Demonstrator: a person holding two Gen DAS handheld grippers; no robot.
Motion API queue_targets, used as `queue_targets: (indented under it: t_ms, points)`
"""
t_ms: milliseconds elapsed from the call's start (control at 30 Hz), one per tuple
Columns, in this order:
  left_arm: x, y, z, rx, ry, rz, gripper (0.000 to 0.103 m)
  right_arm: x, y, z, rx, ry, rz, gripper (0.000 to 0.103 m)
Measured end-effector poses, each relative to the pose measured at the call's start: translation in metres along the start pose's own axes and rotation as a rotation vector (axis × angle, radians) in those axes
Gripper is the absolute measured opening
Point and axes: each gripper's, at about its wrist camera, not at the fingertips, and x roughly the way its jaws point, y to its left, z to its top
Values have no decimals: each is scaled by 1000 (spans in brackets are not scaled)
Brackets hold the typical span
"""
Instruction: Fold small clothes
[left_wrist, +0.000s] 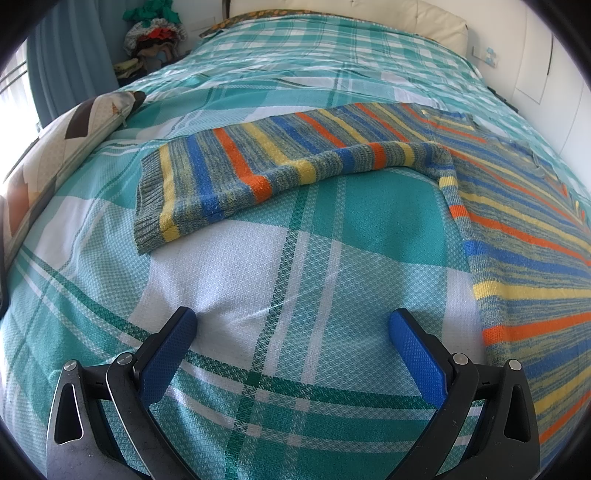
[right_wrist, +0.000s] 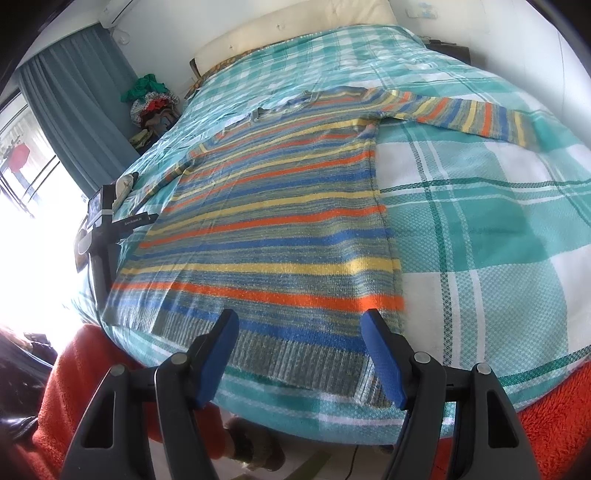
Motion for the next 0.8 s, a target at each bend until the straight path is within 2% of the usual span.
queue_targets:
  t_ms: [800]
  points:
    - [0,0,0,0,0,0,103,-2,2,0,-14,-4,-10,69]
